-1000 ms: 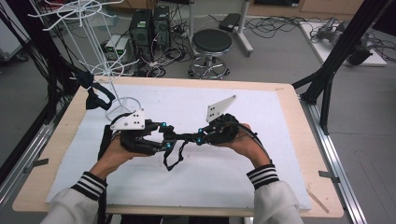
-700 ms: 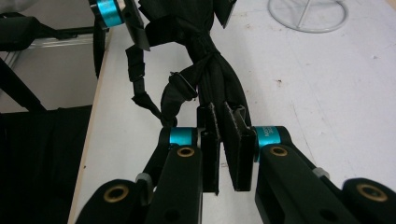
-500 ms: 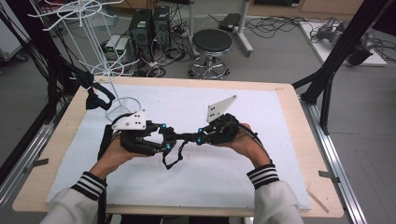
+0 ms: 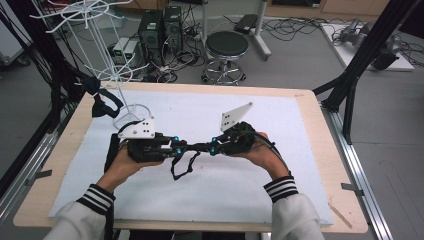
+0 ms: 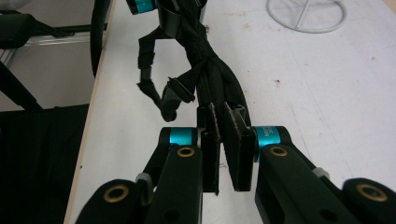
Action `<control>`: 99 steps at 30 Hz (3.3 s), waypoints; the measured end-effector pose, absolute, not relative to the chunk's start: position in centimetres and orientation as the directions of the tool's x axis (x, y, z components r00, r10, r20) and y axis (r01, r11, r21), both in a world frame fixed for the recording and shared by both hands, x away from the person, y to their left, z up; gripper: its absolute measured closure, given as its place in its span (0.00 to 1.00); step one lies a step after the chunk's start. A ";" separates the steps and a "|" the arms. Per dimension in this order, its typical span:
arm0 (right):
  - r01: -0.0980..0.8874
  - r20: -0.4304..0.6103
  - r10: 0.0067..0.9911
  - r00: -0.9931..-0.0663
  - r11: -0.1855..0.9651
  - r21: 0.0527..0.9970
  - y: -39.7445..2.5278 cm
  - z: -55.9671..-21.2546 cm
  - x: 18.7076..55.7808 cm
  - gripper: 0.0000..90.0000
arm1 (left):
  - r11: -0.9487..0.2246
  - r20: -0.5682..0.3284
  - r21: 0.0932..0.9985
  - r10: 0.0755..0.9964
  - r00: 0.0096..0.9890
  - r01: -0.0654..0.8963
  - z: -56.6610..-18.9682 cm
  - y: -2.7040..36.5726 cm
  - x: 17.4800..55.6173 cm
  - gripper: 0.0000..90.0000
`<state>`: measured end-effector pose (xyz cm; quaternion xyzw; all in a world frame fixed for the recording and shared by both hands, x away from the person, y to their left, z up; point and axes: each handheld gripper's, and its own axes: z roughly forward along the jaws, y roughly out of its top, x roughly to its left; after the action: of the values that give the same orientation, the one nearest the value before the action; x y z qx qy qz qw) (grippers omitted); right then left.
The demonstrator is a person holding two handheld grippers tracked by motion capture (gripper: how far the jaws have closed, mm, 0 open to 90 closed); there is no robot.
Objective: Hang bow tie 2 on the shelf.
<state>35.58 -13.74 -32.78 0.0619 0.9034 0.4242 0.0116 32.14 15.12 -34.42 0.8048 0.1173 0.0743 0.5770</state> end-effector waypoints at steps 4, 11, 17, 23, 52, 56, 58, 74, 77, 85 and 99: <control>0.101 0.031 0.122 -0.992 0.625 0.774 -13.7 -32.8 35.6 0.95 | -0.301 -0.015 0.948 0.280 0.960 0.102 -34.3 15.2 32.1 0.89; 0.091 0.026 0.113 -0.993 0.623 0.777 -13.6 -32.8 35.5 0.88 | -0.300 -0.027 0.947 0.287 0.958 0.116 -34.3 15.3 32.1 0.90; 0.069 -0.038 0.160 -0.986 0.615 0.785 -12.8 -33.2 34.8 0.08 | -0.309 -0.012 0.946 0.283 0.959 0.103 -34.3 15.2 31.9 0.90; 0.065 -0.065 0.195 -0.979 0.594 0.802 -13.2 -33.2 34.5 0.01 | -0.309 0.005 0.947 0.292 0.956 0.089 -34.1 15.4 31.7 0.90; 0.157 -0.020 0.548 -0.836 0.275 0.949 -20.7 -35.3 29.9 0.01 | -0.203 0.072 0.979 0.510 0.857 0.038 -30.9 19.0 30.9 0.90; 0.155 -0.011 0.587 -0.809 0.231 0.961 -21.6 -36.2 29.3 0.01 | -0.191 0.072 0.981 0.538 0.840 0.038 -30.4 19.5 30.9 0.90; 0.157 -0.010 0.608 -0.794 0.221 0.963 -22.1 -36.6 29.0 0.01 | -0.193 0.081 0.981 0.552 0.830 0.033 -30.2 19.8 30.8 0.90; 0.111 -0.018 0.704 -0.710 0.136 0.984 -25.6 -39.8 26.6 0.01 | -0.165 0.100 0.986 0.653 0.751 0.012 -28.1 22.6 30.8 0.90; 0.110 0.004 0.723 -0.690 0.099 0.989 -26.2 -40.4 26.3 0.01 | -0.171 0.105 0.985 0.670 0.735 0.014 -27.9 23.0 31.0 0.90; 0.078 -0.018 0.750 -0.661 0.093 0.993 -27.4 -41.1 25.9 0.01 | -0.162 0.111 0.987 0.719 0.686 0.009 -27.5 24.5 31.6 0.90; 0.054 -0.049 0.802 -0.595 0.101 0.993 -27.7 -42.9 25.4 0.01 | -0.142 0.107 0.990 0.793 0.600 0.011 -26.7 27.5 32.6 0.90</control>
<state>25.43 -27.73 -42.92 0.3192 0.6706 0.5898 0.3171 32.63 27.51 -26.73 0.6775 0.2968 0.3347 0.5838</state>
